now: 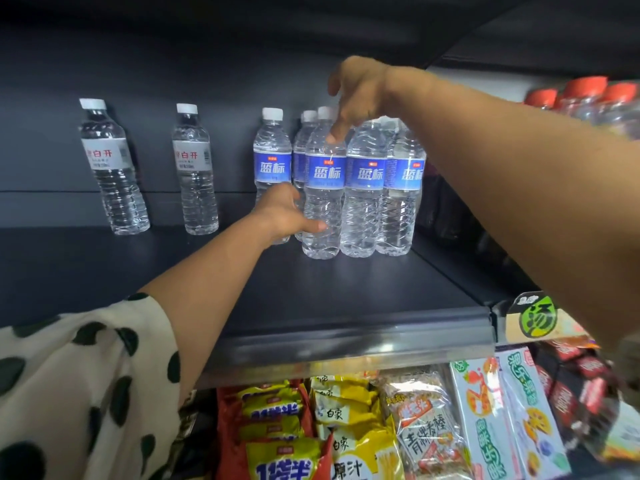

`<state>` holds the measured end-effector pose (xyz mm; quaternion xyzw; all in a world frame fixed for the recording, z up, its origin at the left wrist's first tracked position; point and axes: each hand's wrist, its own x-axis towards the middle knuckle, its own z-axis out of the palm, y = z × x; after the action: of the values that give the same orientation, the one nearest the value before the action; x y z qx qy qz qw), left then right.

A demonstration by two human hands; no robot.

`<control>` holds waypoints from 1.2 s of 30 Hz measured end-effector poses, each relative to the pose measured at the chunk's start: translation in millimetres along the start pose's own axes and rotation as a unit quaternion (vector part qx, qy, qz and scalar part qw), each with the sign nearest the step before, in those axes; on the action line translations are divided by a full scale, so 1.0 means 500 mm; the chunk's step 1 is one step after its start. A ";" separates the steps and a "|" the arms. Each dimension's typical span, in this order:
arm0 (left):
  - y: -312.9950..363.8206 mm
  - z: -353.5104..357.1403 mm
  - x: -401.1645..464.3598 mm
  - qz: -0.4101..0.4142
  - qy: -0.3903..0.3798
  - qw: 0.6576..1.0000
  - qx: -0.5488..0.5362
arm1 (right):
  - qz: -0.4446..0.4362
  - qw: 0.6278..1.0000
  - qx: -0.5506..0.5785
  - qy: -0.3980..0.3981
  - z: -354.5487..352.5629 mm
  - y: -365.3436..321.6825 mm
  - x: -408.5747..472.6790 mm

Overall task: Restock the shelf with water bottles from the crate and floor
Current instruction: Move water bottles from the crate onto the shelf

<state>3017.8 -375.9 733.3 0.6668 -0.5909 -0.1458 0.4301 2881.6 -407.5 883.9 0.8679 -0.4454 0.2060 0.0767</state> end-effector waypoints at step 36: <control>-0.582 0.190 -0.873 -0.008 -0.306 0.885 0.350 | 0.055 0.957 -0.040 -0.281 0.750 -0.267 -0.990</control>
<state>3030.4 -35.1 323.4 0.7011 -0.7003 -0.1298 -0.0349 2841.2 -80.3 341.0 0.8613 -0.5037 -0.0603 -0.0281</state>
